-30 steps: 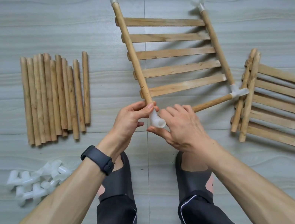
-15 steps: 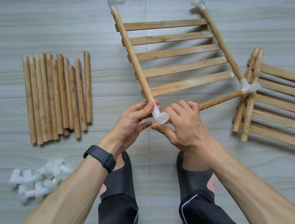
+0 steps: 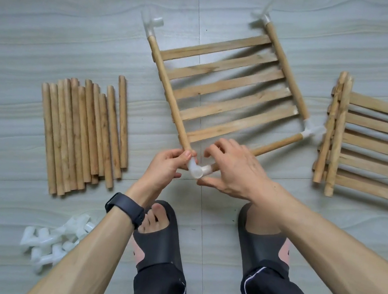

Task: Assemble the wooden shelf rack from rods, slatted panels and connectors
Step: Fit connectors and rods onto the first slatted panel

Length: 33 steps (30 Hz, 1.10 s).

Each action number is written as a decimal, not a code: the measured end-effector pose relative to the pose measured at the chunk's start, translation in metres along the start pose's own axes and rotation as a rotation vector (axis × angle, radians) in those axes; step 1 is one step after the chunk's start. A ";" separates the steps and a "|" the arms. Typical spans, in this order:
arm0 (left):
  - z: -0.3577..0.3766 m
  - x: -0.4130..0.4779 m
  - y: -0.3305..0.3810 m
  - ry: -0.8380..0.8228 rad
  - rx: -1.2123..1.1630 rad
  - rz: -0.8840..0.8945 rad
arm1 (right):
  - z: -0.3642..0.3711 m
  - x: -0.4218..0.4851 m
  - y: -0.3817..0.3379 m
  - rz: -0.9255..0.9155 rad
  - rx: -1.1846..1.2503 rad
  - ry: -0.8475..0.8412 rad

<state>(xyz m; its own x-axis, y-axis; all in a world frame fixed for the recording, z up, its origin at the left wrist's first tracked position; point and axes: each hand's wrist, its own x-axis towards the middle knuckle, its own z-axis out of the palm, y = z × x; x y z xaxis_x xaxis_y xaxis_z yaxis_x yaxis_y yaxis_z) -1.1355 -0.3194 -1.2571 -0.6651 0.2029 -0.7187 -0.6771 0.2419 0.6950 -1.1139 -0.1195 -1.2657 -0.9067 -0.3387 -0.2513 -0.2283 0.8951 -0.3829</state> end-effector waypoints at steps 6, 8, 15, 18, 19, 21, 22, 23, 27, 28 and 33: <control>-0.033 -0.006 -0.019 0.049 -0.168 -0.009 | -0.008 0.004 0.037 0.136 -0.131 -0.063; -0.031 -0.007 -0.022 0.001 -0.230 -0.035 | -0.007 0.006 0.029 0.075 -0.110 -0.056; -0.014 -0.009 -0.022 -0.062 -0.432 -0.097 | 0.013 0.009 -0.023 -0.102 -0.036 0.193; -0.016 -0.007 -0.019 -0.111 -0.491 -0.113 | 0.018 -0.004 -0.025 -0.113 -0.099 0.186; -0.016 -0.008 -0.018 -0.140 -0.504 -0.118 | 0.020 -0.007 -0.025 -0.129 -0.103 0.207; -0.015 -0.009 -0.015 -0.171 -0.552 -0.127 | 0.021 -0.010 -0.025 -0.141 -0.096 0.246; -0.015 -0.009 -0.013 -0.173 -0.570 -0.126 | 0.020 -0.010 -0.025 -0.137 -0.089 0.252; -0.014 -0.010 -0.011 -0.174 -0.578 -0.122 | 0.019 -0.009 -0.025 -0.131 -0.080 0.257; -0.011 -0.011 0.003 -0.177 -0.550 -0.086 | 0.016 -0.007 -0.026 -0.107 -0.007 0.327; -0.011 -0.012 0.006 -0.175 -0.525 -0.072 | 0.015 -0.006 -0.027 -0.096 0.012 0.331; -0.010 -0.010 0.019 -0.180 -0.445 -0.008 | 0.004 -0.004 -0.030 -0.036 0.101 0.352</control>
<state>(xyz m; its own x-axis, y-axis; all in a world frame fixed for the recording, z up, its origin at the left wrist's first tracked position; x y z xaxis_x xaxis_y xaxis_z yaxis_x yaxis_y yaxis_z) -1.1446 -0.3265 -1.2361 -0.6204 0.3736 -0.6896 -0.7775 -0.1774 0.6034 -1.1018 -0.1458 -1.2570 -0.9692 -0.2334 0.0787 -0.2422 0.8455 -0.4758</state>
